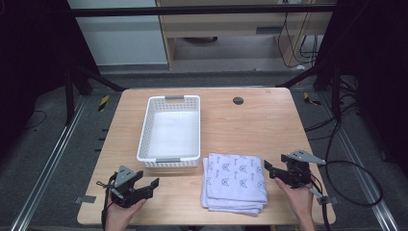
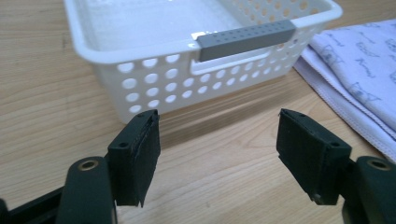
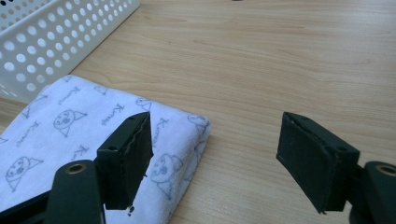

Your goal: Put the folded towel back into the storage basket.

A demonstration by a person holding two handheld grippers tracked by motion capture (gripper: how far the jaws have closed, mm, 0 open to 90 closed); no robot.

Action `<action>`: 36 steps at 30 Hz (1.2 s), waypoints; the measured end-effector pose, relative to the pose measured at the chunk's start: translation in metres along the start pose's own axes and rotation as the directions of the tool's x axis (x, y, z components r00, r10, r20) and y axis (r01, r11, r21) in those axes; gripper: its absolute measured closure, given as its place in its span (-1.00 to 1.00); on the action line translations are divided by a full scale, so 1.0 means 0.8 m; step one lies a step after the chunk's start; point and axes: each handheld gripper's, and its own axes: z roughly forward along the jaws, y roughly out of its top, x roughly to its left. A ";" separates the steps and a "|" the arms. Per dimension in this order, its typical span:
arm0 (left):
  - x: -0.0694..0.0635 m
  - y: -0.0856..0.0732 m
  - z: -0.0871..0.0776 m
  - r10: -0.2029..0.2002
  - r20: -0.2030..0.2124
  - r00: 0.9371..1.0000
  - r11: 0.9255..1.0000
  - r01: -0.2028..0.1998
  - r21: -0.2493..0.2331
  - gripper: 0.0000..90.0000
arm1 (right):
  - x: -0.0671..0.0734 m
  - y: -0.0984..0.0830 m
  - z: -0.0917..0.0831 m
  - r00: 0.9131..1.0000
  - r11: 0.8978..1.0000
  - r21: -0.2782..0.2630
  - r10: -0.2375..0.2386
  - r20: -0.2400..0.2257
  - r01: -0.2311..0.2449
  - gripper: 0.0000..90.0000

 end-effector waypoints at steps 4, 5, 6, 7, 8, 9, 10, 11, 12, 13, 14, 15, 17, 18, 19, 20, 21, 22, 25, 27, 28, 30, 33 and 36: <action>-0.014 0.002 0.003 0.029 0.003 1.000 1.000 -0.029 0.006 -0.33 | 0.001 0.003 0.000 1.000 1.000 -0.006 -0.008 0.004 0.008 -0.40; -0.017 0.003 0.004 0.038 0.006 0.999 0.999 -0.038 0.013 -0.32 | 0.002 0.005 -0.001 1.000 1.000 -0.007 -0.008 0.002 0.008 -0.39; -0.020 0.003 0.006 0.039 0.011 0.999 0.999 -0.039 0.016 -0.32 | 0.003 0.006 -0.001 1.000 1.000 -0.012 -0.011 -0.001 0.011 -0.38; -0.024 0.004 0.007 0.048 0.015 0.999 0.999 -0.048 0.023 -0.31 | 0.003 0.008 -0.001 1.000 1.000 -0.014 -0.014 -0.004 0.014 -0.37; -0.028 0.006 0.009 0.054 0.019 0.998 0.998 -0.054 0.023 -0.31 | 0.004 0.010 -0.001 1.000 1.000 -0.019 -0.015 -0.006 0.014 -0.35; -0.032 0.007 0.011 0.063 0.023 0.998 0.998 -0.063 0.024 -0.30 | 0.005 0.013 -0.001 1.000 1.000 -0.024 -0.016 -0.006 0.016 -0.34; -0.036 0.009 0.013 0.069 0.030 0.997 0.997 -0.070 0.023 -0.28 | 0.005 0.015 -0.001 1.000 0.999 -0.027 -0.017 -0.014 0.017 -0.33; -0.040 0.011 0.014 0.076 0.039 0.996 0.997 -0.077 0.026 -0.26 | 0.006 0.018 -0.001 1.000 0.999 -0.031 -0.018 -0.018 0.017 -0.32; -0.044 0.013 0.016 0.077 0.046 0.996 0.997 -0.079 0.026 -0.25 | 0.007 0.020 -0.002 1.000 0.999 -0.035 -0.018 -0.021 0.017 -0.32; -0.047 0.014 0.017 0.081 0.052 0.995 0.996 -0.082 0.027 -0.25 | 0.007 0.023 -0.002 1.000 0.999 -0.038 -0.015 -0.026 0.014 -0.31; -0.051 0.016 0.019 0.083 0.061 0.995 0.996 -0.085 0.028 -0.24 | 0.008 0.026 -0.003 0.999 0.999 -0.041 -0.015 -0.030 0.014 -0.29; -0.055 0.017 0.021 0.083 0.068 0.994 0.996 -0.085 0.029 -0.24 | 0.008 0.029 -0.002 0.999 0.999 -0.048 -0.014 -0.037 0.012 -0.28; -0.063 0.020 0.025 0.093 0.078 0.993 0.995 -0.096 0.035 -0.23 | 0.009 0.035 -0.002 0.999 0.999 -0.051 -0.016 -0.041 0.014 -0.27; -0.067 0.022 0.027 0.097 0.084 0.992 0.994 -0.100 0.035 -0.22 | 0.010 0.037 -0.001 0.999 0.999 -0.051 -0.013 -0.047 0.011 -0.27; -0.070 0.023 0.028 0.098 0.085 0.992 0.994 -0.102 0.033 -0.22 | 0.010 0.039 0.000 0.999 0.999 -0.049 -0.011 -0.047 0.009 -0.26; -0.074 0.025 0.030 0.100 0.091 0.991 0.994 -0.104 0.031 -0.21 | 0.010 0.041 0.001 0.999 0.999 -0.052 -0.010 -0.050 0.007 -0.26; -0.077 0.027 0.032 0.102 0.097 0.990 0.994 -0.106 0.031 -0.20 | 0.011 0.041 0.002 0.998 0.999 -0.049 -0.006 -0.055 0.003 -0.25; -0.082 0.029 0.034 0.107 0.102 0.989 0.993 -0.110 0.029 -0.20 | 0.012 0.041 0.003 0.998 0.999 -0.044 -0.003 -0.056 0.001 -0.24; -0.093 0.032 0.040 0.125 0.111 0.986 0.991 -0.129 0.030 -0.20 | 0.013 0.037 0.008 0.998 0.999 -0.031 -0.012 -0.056 0.010 -0.22; -0.101 0.034 0.044 0.138 0.115 0.984 0.989 -0.143 0.033 -0.19 | 0.013 0.034 0.010 0.998 1.000 -0.021 -0.023 -0.056 0.022 -0.20; -0.104 0.034 0.047 0.141 0.115 0.983 0.989 -0.146 0.035 -0.19 | 0.013 0.033 0.011 0.998 1.000 -0.016 -0.021 -0.057 0.020 -0.18; -0.111 0.034 0.052 0.147 0.121 0.982 0.987 -0.153 0.038 -0.19 | 0.013 0.030 0.015 0.998 1.000 -0.006 -0.024 -0.062 0.023 -0.16; -0.121 0.035 0.060 0.153 0.132 0.979 0.986 -0.160 0.046 -0.18 | 0.015 0.025 0.022 0.997 0.999 0.014 -0.032 -0.066 0.033 -0.14; -0.128 0.035 0.069 0.144 0.140 0.980 0.987 -0.152 0.049 -0.18 | 0.016 0.019 0.029 0.997 0.998 0.041 -0.045 -0.069 0.048 -0.14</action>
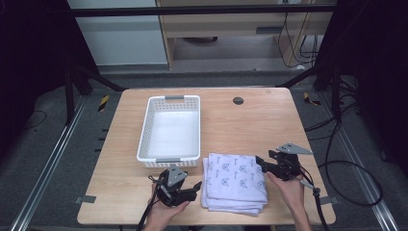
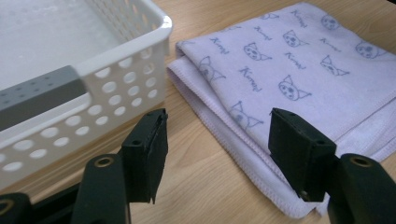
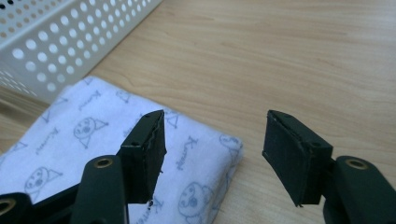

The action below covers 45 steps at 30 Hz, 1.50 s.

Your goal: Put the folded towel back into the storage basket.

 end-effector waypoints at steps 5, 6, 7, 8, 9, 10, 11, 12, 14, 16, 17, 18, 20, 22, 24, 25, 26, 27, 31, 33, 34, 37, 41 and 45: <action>-0.010 0.001 0.017 -0.011 0.017 1.000 1.000 0.010 0.016 -0.18 | 0.003 -0.008 0.009 1.000 0.999 0.036 -0.018 -0.005 0.019 -0.13; -0.014 0.001 0.023 -0.008 0.021 1.000 1.000 0.007 0.027 -0.18 | 0.003 -0.008 0.011 1.000 0.999 0.038 -0.017 -0.002 0.017 -0.13; -0.015 0.001 0.025 -0.010 0.020 1.000 1.000 0.009 0.029 -0.18 | 0.003 -0.009 0.013 1.000 0.999 0.042 -0.022 -0.002 0.022 -0.13; -0.017 0.001 0.027 -0.013 0.018 1.000 1.000 0.012 0.027 -0.18 | 0.003 -0.010 0.014 1.000 0.999 0.044 -0.021 -0.004 0.021 -0.13; -0.019 0.002 0.031 -0.007 0.019 1.000 0.999 0.006 0.034 -0.18 | 0.003 -0.011 0.015 1.000 0.999 0.049 -0.022 -0.005 0.022 -0.13; -0.019 0.002 0.031 -0.007 0.019 1.000 0.999 0.006 0.034 -0.19 | 0.003 -0.011 0.015 1.000 0.999 0.049 -0.022 -0.005 0.022 -0.13; -0.023 0.004 0.035 -0.003 0.015 1.000 0.999 0.003 0.036 -0.19 | 0.004 -0.012 0.018 1.000 0.998 0.060 -0.023 -0.004 0.024 -0.13; -0.023 0.004 0.035 -0.003 0.015 1.000 0.999 0.003 0.036 -0.19 | 0.004 -0.012 0.019 1.000 0.998 0.061 -0.024 -0.004 0.024 -0.12; -0.024 0.005 0.039 -0.004 0.016 1.000 0.999 0.003 0.048 -0.20 | 0.003 -0.013 0.020 1.000 0.997 0.067 -0.027 -0.002 0.027 -0.12; -0.024 0.003 0.043 -0.010 0.014 1.000 0.998 0.009 0.055 -0.20 | 0.002 -0.013 0.022 0.999 0.997 0.071 -0.032 -0.002 0.032 -0.12; -0.024 0.003 0.043 -0.010 0.014 1.000 0.998 0.009 0.055 -0.20 | 0.003 -0.014 0.023 1.000 0.997 0.075 -0.030 -0.001 0.030 -0.11; -0.024 0.002 0.047 -0.012 0.015 1.000 0.998 0.011 0.067 -0.20 | 0.003 -0.014 0.024 1.000 0.996 0.080 -0.028 -0.001 0.028 -0.11; -0.024 0.002 0.048 -0.007 0.015 1.000 0.997 0.006 0.076 -0.20 | 0.002 -0.015 0.025 0.999 0.996 0.085 -0.034 0.000 0.034 -0.11; -0.026 0.001 0.053 -0.003 0.020 1.000 0.997 0.001 0.082 -0.21 | 0.003 -0.016 0.028 0.999 0.994 0.101 -0.037 0.002 0.036 -0.11; -0.028 0.000 0.056 0.005 0.017 1.000 0.996 -0.007 0.089 -0.21 | 0.003 -0.016 0.029 0.999 0.994 0.104 -0.039 0.004 0.038 -0.10; -0.028 0.000 0.056 0.005 0.017 1.000 0.996 -0.007 0.089 -0.21 | 0.003 -0.016 0.030 0.999 0.994 0.105 -0.035 0.001 0.035 -0.10; -0.029 -0.001 0.058 0.008 0.017 1.000 0.996 -0.009 0.094 -0.21 | 0.003 -0.016 0.030 0.999 0.994 0.105 -0.035 0.001 0.035 -0.10; -0.030 -0.002 0.061 0.010 0.021 1.000 0.995 -0.012 0.096 -0.21 | 0.003 -0.017 0.031 0.999 0.994 0.106 -0.033 0.004 0.032 -0.10; -0.034 -0.005 0.067 0.022 0.018 1.000 0.995 -0.024 0.100 -0.21 | 0.002 -0.020 0.037 0.999 0.991 0.127 -0.036 0.007 0.035 -0.08; -0.033 -0.005 0.067 0.016 0.020 1.000 0.995 -0.018 0.101 -0.22 | 0.002 -0.021 0.040 0.999 0.990 0.136 -0.036 -0.001 0.036 -0.08; -0.031 -0.006 0.068 0.002 0.026 1.000 0.995 -0.004 0.103 -0.23 | 0.002 -0.021 0.041 0.999 0.989 0.141 -0.037 0.000 0.037 -0.08; -0.029 -0.008 0.071 -0.015 0.029 0.999 0.994 0.011 0.108 -0.26 | 0.000 -0.021 0.044 0.999 0.989 0.146 -0.034 -0.005 0.034 -0.08; -0.030 -0.009 0.072 -0.009 0.023 1.000 0.993 0.006 0.114 -0.28 | 0.000 -0.022 0.045 1.000 0.988 0.154 -0.029 -0.007 0.029 -0.06; -0.030 -0.010 0.075 -0.022 0.022 1.000 0.993 0.019 0.115 -0.29 | 0.000 -0.022 0.049 1.000 0.986 0.168 -0.024 -0.014 0.026 -0.06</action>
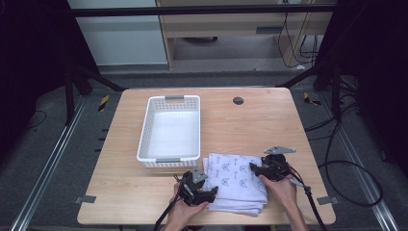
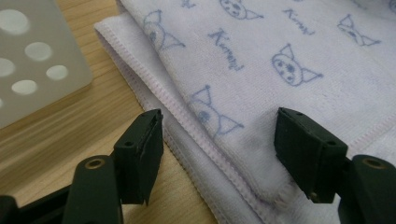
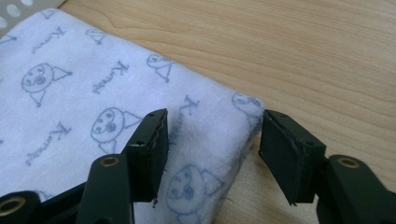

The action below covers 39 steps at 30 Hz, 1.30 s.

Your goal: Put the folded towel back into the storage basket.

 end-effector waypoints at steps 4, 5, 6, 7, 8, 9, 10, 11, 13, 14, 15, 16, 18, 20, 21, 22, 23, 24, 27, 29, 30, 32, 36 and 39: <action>0.002 0.000 0.002 -0.016 0.013 1.000 1.000 0.016 0.006 -0.30 | -0.004 -0.001 0.002 1.000 1.000 0.010 0.022 -0.013 -0.022 -0.05; 0.004 0.000 0.002 -0.023 0.022 0.999 1.000 0.023 0.011 -0.30 | -0.004 -0.001 0.002 1.000 1.000 0.013 0.025 -0.014 -0.025 -0.05; 0.005 0.000 0.002 -0.030 0.029 0.999 0.999 0.029 0.013 -0.31 | -0.004 -0.001 0.002 0.999 0.999 0.015 0.032 -0.016 -0.031 -0.05; 0.005 -0.001 0.002 -0.024 0.030 0.999 1.000 0.024 0.011 -0.31 | -0.004 -0.001 0.003 0.999 0.999 0.016 0.032 -0.017 -0.032 -0.05; 0.005 -0.001 0.003 -0.021 0.030 0.999 1.000 0.021 0.008 -0.31 | -0.004 -0.002 0.003 0.999 0.999 0.016 0.034 -0.016 -0.033 -0.05; 0.005 -0.001 0.003 -0.019 0.030 0.999 1.000 0.019 0.006 -0.31 | -0.004 -0.002 0.003 0.999 0.999 0.017 0.033 -0.016 -0.033 -0.04; 0.005 -0.001 0.003 -0.018 0.027 0.999 1.000 0.018 0.006 -0.30 | -0.004 -0.002 0.004 0.999 0.999 0.018 0.037 -0.016 -0.036 -0.04; 0.004 -0.001 0.003 -0.018 0.027 0.999 1.000 0.018 0.007 -0.30 | -0.003 -0.002 0.004 0.999 0.999 0.019 0.036 -0.015 -0.035 -0.03; 0.004 -0.001 0.003 -0.018 0.028 0.999 1.000 0.017 0.008 -0.27 | -0.002 -0.002 0.004 0.999 0.999 0.022 0.044 -0.018 -0.043 -0.02; 0.004 -0.001 0.003 -0.018 0.029 0.999 1.000 0.017 0.008 -0.27 | -0.002 -0.002 0.004 0.999 0.999 0.024 0.047 -0.019 -0.047 0.01; 0.004 -0.001 0.003 -0.018 0.030 0.999 1.000 0.017 0.010 -0.22 | -0.001 -0.002 0.005 0.998 0.998 0.026 0.057 -0.024 -0.056 0.06; 0.003 -0.001 0.002 -0.023 0.038 0.999 1.000 0.023 0.010 -0.19 | -0.001 -0.002 0.005 0.998 0.998 0.027 0.062 -0.025 -0.061 0.08; 0.002 -0.001 0.002 -0.023 0.047 0.999 1.000 0.022 0.010 -0.10 | -0.002 -0.003 0.005 0.996 0.997 0.029 0.079 -0.033 -0.078 0.12; 0.001 0.001 0.002 -0.027 0.052 0.998 1.000 0.026 0.017 -0.05 | -0.002 -0.003 0.005 0.995 0.995 0.029 0.094 -0.042 -0.093 0.16; 0.001 0.002 0.002 -0.026 0.052 0.998 0.999 0.025 0.024 -0.03 | -0.002 -0.004 0.005 0.993 0.994 0.029 0.104 -0.047 -0.103 0.17; 0.001 0.002 0.002 -0.030 0.059 0.998 0.999 0.028 0.027 0.02 | -0.003 -0.004 0.005 0.993 0.994 0.029 0.108 -0.052 -0.107 0.19; 0.001 0.002 0.002 -0.032 0.069 0.997 0.999 0.030 0.028 0.08 | -0.003 -0.004 0.005 0.992 0.994 0.028 0.112 -0.056 -0.110 0.20; 0.001 0.002 0.002 -0.038 0.079 0.996 0.999 0.036 0.026 0.16 | -0.004 -0.005 0.005 0.992 0.993 0.027 0.114 -0.059 -0.113 0.22; 0.001 0.002 0.002 -0.043 0.084 0.995 0.999 0.041 0.028 0.26 | -0.003 -0.005 0.005 0.990 0.992 0.028 0.125 -0.069 -0.124 0.31; 0.000 0.002 0.002 -0.052 0.094 0.994 0.998 0.049 0.026 0.31 | -0.003 -0.005 0.005 0.988 0.990 0.032 0.137 -0.077 -0.135 0.36; 0.000 0.002 0.002 -0.052 0.094 0.994 0.998 0.049 0.026 0.35 | -0.003 -0.005 0.004 0.987 0.990 0.032 0.140 -0.081 -0.138 0.39; -0.001 0.003 0.001 -0.042 0.090 0.995 0.999 0.041 0.020 0.41 | -0.003 -0.005 0.004 0.985 0.989 0.031 0.147 -0.089 -0.145 0.45; -0.002 0.003 0.000 -0.040 0.088 0.995 0.999 0.039 0.005 0.55 | -0.002 -0.002 0.002 0.986 0.989 0.036 0.145 -0.085 -0.143 0.52; -0.002 0.003 -0.001 -0.038 0.092 0.995 0.999 0.039 -0.002 0.59 | 0.000 0.000 0.001 0.988 0.991 0.040 0.132 -0.081 -0.129 0.55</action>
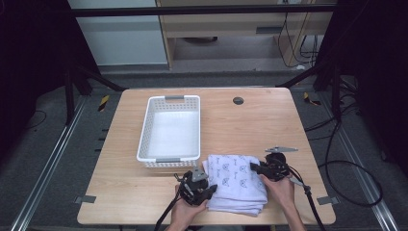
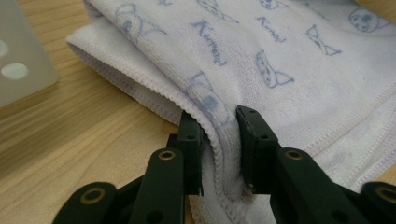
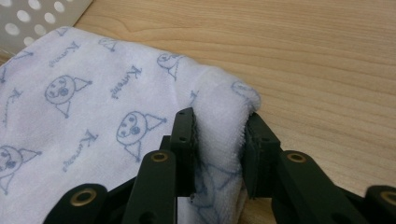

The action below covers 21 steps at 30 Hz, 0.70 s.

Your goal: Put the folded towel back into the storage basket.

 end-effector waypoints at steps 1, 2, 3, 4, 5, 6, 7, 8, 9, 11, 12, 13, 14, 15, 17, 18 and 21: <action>0.000 0.000 0.000 0.001 0.005 1.000 1.000 -0.001 -0.001 0.60 | 0.001 0.001 -0.001 1.000 1.000 0.001 -0.007 0.006 0.007 0.56; 0.000 0.000 0.000 0.001 0.005 1.000 1.000 -0.001 -0.001 0.61 | 0.002 0.002 -0.002 1.000 1.000 -0.001 -0.010 0.009 0.010 0.56; 0.000 0.000 -0.001 0.002 0.007 1.000 1.000 -0.002 -0.004 0.62 | 0.003 0.002 -0.002 1.000 1.000 -0.003 -0.018 0.013 0.018 0.57; 0.000 0.000 -0.002 0.002 0.009 1.000 1.000 -0.002 -0.005 0.62 | 0.005 0.003 -0.004 1.000 1.000 -0.004 -0.022 0.018 0.022 0.58; 0.000 0.001 -0.002 0.003 0.011 1.000 1.000 -0.003 -0.006 0.62 | 0.005 0.004 -0.005 0.999 0.999 -0.011 -0.033 0.019 0.033 0.58; 0.000 0.001 -0.002 0.003 0.011 1.000 1.000 -0.003 -0.006 0.63 | 0.005 0.004 -0.005 0.999 0.999 -0.011 -0.033 0.019 0.033 0.58; 0.000 0.001 -0.005 -0.004 0.019 1.000 1.000 0.004 -0.009 0.63 | 0.008 0.006 -0.010 0.999 0.999 -0.030 -0.035 0.013 0.036 0.58; 0.000 0.001 -0.005 -0.004 0.019 1.000 1.000 0.004 -0.009 0.63 | 0.009 0.006 -0.012 0.999 0.999 -0.036 -0.034 0.009 0.034 0.58; 0.000 0.002 -0.008 -0.002 0.026 1.000 1.000 0.003 -0.014 0.63 | 0.010 0.007 -0.016 0.999 0.998 -0.050 -0.044 0.008 0.044 0.58; -0.002 0.003 -0.011 0.007 0.026 1.000 1.000 -0.007 -0.017 0.63 | 0.015 0.008 -0.022 0.999 0.997 -0.068 -0.047 0.001 0.047 0.58; -0.003 0.003 -0.012 0.010 0.029 1.000 1.000 -0.009 -0.019 0.63 | 0.017 0.008 -0.025 0.999 0.996 -0.074 -0.049 0.000 0.049 0.58; -0.004 0.004 -0.013 0.013 0.029 1.000 1.000 -0.012 -0.020 0.64 | 0.018 0.009 -0.028 0.998 0.995 -0.084 -0.055 -0.002 0.055 0.58; -0.004 0.004 -0.013 0.013 0.029 1.000 1.000 -0.012 -0.020 0.64 | 0.018 0.009 -0.028 0.998 0.995 -0.084 -0.055 -0.002 0.055 0.58; -0.006 0.005 -0.016 0.022 0.032 0.999 0.999 -0.022 -0.027 0.64 | 0.021 0.010 -0.034 0.998 0.993 -0.102 -0.059 -0.003 0.059 0.58; -0.008 0.007 -0.019 0.025 0.035 0.999 0.999 -0.023 -0.039 0.64 | 0.022 0.011 -0.038 0.998 0.992 -0.109 -0.066 -0.002 0.065 0.58; -0.009 0.008 -0.022 0.032 0.037 0.999 0.999 -0.031 -0.042 0.65 | 0.023 0.011 -0.039 0.998 0.992 -0.112 -0.066 0.001 0.066 0.58; -0.012 0.010 -0.026 0.046 0.029 0.999 0.998 -0.045 -0.047 0.65 | 0.026 0.012 -0.045 0.998 0.991 -0.121 -0.065 -0.008 0.064 0.59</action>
